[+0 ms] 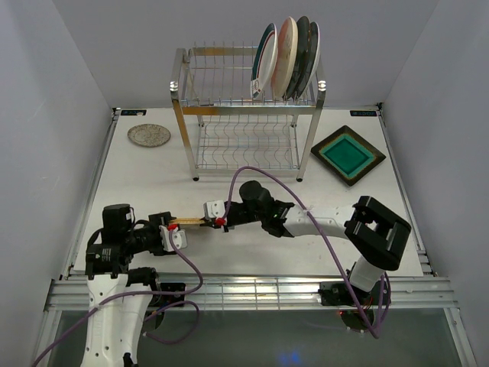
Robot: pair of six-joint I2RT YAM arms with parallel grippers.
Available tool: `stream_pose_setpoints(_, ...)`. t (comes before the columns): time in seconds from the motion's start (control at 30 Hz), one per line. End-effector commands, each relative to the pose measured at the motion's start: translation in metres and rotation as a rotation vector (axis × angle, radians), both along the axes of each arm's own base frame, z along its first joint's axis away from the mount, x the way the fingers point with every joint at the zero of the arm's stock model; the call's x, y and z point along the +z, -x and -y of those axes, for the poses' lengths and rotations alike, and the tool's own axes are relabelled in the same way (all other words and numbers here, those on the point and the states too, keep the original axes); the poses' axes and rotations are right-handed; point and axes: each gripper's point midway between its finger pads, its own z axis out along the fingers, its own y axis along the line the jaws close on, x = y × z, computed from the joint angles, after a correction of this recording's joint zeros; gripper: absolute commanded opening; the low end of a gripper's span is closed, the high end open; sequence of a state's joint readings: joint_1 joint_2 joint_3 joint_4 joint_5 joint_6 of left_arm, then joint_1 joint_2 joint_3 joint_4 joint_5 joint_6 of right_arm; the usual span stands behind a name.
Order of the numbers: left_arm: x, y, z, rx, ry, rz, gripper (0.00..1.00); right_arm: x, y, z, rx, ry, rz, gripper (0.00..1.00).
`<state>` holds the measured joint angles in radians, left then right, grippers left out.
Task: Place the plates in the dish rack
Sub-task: Pick up the plate at the center of the board.
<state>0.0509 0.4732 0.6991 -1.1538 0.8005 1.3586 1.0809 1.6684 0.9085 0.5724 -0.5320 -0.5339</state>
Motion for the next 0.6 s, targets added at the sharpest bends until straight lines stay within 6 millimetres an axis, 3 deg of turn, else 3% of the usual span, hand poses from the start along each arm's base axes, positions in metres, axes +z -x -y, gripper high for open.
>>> stream_pose_setpoints(0.0, -0.002, 0.004, 0.002, -0.03, -0.002, -0.026, 0.7, 0.03, 0.009, 0.001, 0.031, -0.069, 0.024, 0.12)
stream_pose_setpoints(0.33, 0.01, -0.003, 0.003, -0.034, 0.004, -0.008, 0.76, 0.027, 0.018, 0.0, 0.047, -0.055, 0.036, 0.12)
stream_pose_setpoints(0.57, -0.001, -0.004, 0.001, -0.032, -0.01, -0.047, 0.59, 0.027, 0.02, 0.0, 0.052, -0.056, 0.038, 0.12)
